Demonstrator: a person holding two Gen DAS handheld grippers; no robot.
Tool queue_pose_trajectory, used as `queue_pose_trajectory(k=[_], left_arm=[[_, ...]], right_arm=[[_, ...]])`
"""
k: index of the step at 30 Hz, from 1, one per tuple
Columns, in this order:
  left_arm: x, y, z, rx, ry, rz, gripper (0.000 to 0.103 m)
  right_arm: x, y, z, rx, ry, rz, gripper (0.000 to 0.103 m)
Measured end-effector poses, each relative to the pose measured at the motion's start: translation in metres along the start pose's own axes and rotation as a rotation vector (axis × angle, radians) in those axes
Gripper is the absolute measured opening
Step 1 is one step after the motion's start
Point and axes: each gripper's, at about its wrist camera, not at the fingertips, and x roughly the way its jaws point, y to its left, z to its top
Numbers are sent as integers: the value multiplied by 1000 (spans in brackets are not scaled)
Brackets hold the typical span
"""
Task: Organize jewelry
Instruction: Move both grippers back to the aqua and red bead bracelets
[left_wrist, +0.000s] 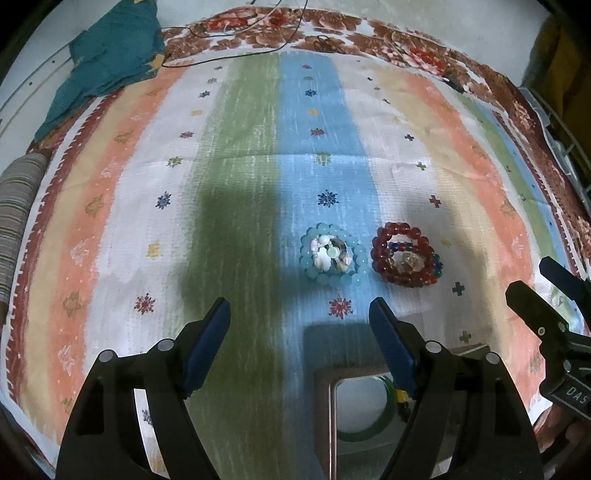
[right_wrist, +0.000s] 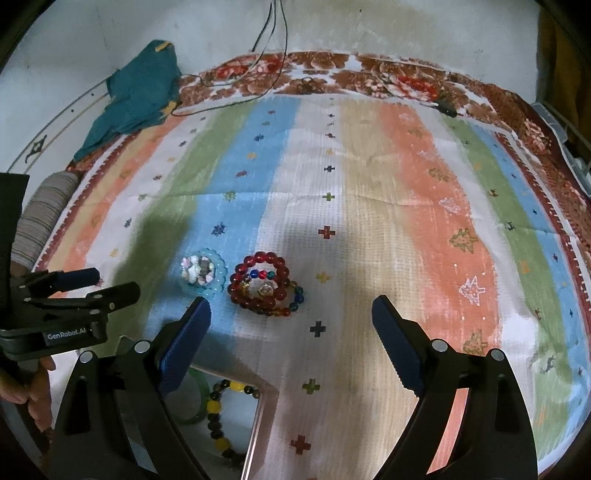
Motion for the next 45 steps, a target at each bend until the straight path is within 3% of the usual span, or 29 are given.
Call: queue_pose_trajectory(k=[27, 45], left_arm=[[42, 8, 21, -3, 53, 13, 76], [79, 26, 31, -36, 105, 61, 75]], right_arm=[[49, 0, 15, -37, 64, -25, 89], [80, 2, 24, -52, 110, -42, 89]])
